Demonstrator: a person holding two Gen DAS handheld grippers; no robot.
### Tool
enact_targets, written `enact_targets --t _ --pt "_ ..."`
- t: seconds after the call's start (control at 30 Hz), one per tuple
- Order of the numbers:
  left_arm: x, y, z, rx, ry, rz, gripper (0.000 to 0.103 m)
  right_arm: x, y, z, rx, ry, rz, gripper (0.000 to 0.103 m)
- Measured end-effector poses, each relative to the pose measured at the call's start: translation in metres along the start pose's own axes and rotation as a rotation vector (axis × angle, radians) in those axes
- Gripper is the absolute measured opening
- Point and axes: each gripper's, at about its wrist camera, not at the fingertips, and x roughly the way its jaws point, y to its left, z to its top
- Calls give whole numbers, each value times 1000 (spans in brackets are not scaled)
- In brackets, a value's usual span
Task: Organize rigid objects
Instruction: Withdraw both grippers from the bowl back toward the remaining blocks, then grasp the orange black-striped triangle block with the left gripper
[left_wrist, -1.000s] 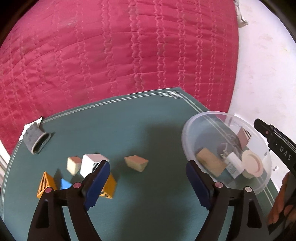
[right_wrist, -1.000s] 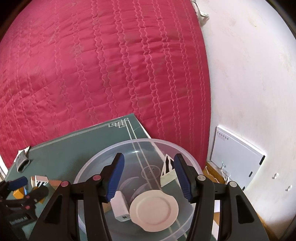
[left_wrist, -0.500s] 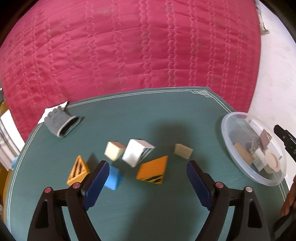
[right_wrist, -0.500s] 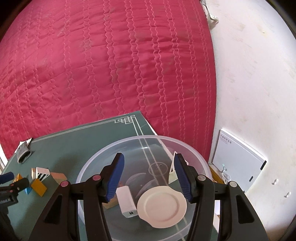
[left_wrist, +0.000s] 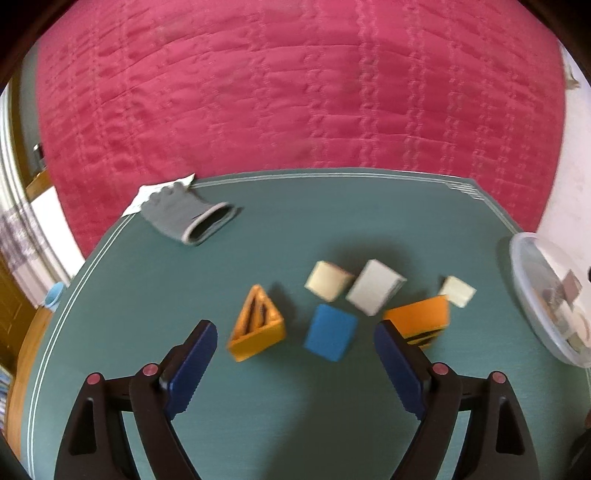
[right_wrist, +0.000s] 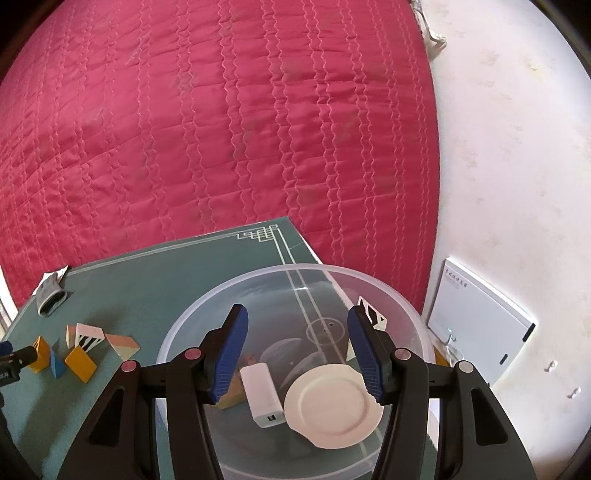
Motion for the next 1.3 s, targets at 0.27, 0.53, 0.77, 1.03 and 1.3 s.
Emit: enact_targets --t 0.27,0.53,0.77,1.03,1.3 --pt "8 19 -3 -35 19 42 90 0 4 -1 -12 3 5 58" --pt "28 28 -4 -48 56 56 90 -10 17 -5 -49 -6 47 58" --pt "42 32 0 -46 82 50 85 -25 42 -14 -124 -17 118 58" --pt "56 39 -1 -83 136 1 57 -34 71 -31 -226 9 203 58" --pt "47 39 -5 -89 103 -28 35 -35 86 -42 -241 90 323 58"
